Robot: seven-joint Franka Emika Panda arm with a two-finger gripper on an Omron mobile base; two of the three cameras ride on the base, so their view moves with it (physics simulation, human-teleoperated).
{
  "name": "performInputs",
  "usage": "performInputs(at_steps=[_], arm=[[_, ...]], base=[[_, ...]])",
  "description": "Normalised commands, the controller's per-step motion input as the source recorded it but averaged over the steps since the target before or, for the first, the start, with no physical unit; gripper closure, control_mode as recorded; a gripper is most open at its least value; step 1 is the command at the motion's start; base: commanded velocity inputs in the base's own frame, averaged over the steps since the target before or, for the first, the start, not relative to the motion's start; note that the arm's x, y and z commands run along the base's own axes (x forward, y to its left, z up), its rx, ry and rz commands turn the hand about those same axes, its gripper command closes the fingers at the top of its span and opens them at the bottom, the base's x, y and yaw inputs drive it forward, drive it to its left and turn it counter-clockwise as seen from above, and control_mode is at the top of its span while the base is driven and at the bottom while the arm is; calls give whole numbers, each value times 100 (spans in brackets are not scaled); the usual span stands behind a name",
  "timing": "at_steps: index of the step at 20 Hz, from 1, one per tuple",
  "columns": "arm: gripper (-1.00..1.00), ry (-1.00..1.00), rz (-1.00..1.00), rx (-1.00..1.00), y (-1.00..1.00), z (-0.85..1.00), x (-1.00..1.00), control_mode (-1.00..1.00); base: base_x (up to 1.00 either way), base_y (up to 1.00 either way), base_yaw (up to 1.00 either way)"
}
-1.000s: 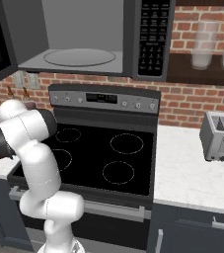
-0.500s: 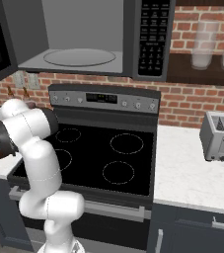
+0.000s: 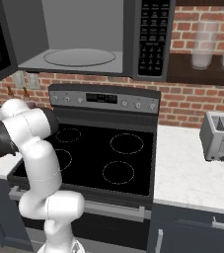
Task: Open the microwave, place the bowl with waffle inside the microwave, then close the microwave door and turn it on.
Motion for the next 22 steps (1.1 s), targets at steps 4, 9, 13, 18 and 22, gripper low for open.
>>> performInputs(at_steps=[4,9,13,18,22], arm=[[100,0,0,0,0,0,-3,-100],[100,0,0,1,-31,2,-48,-100],[100,0,0,3,-66,15,-39,-100],[100,0,-4,1,-74,35,-3,-100],[100,0,-11,0,-70,33,0,-100]], base=[[0,0,0],[0,0,0],[0,0,0],[0,0,0],[0,0,0]])
